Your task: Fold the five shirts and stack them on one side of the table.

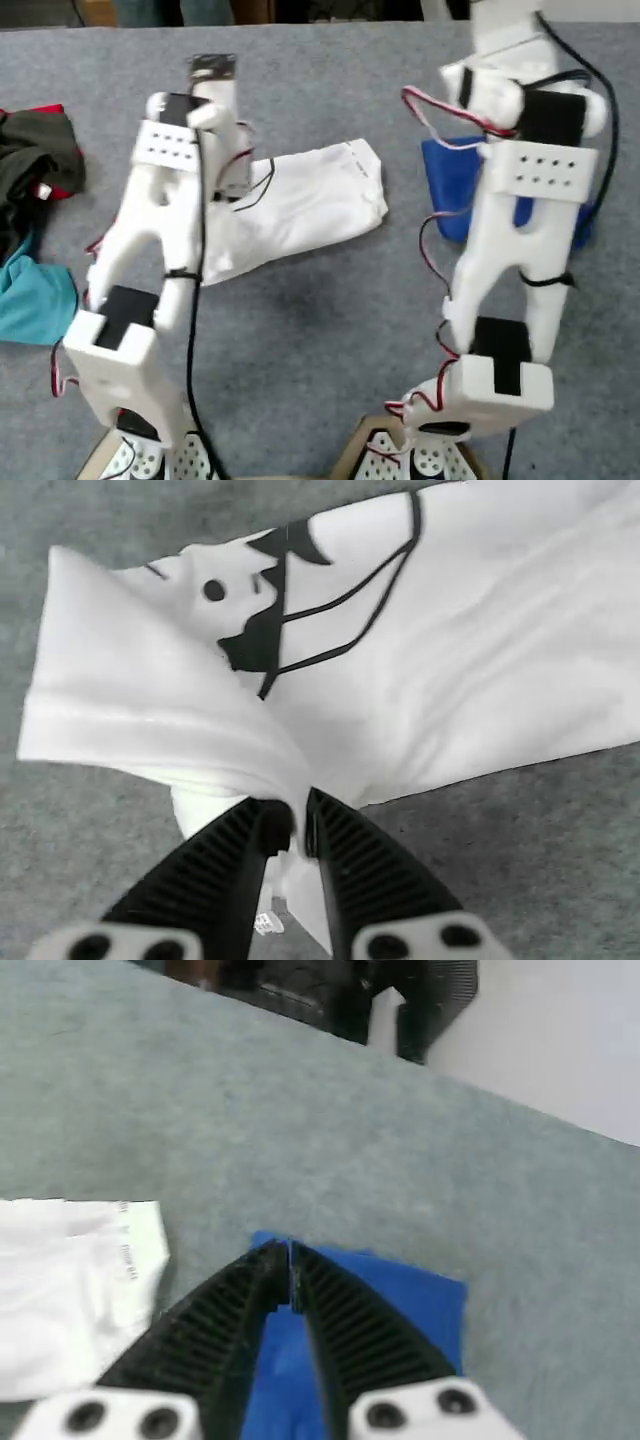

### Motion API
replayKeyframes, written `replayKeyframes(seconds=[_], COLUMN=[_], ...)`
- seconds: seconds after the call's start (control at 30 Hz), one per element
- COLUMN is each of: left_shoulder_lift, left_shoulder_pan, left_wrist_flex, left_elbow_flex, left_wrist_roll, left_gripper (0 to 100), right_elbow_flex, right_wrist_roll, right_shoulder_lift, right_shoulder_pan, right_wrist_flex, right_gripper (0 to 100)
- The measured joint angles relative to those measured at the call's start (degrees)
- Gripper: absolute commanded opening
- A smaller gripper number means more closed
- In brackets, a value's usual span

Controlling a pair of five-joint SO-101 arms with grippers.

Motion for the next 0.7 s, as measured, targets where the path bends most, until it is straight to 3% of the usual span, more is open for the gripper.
replayKeyframes(seconds=[0.27,0.47,0.7], left_shoulder_lift=[0.0,0.97,8.88], left_shoulder_pan=[11.16,13.1,16.09], left_wrist_flex=[-9.58,-21.8,-28.66], left_elbow_flex=[-2.11,-2.2,-2.11], left_wrist_roll=[5.71,9.41,10.2], left_gripper=[3,3,3], right_elbow_flex=[-0.09,-0.09,-0.09], right_wrist_roll=[-0.09,-0.09,-0.09], right_shoulder_lift=[-0.09,-0.09,-0.09], right_shoulder_pan=[9.14,11.25,11.25], right_wrist_flex=[-0.53,-0.53,-0.97], right_gripper=[1.5,1.5,1.5])
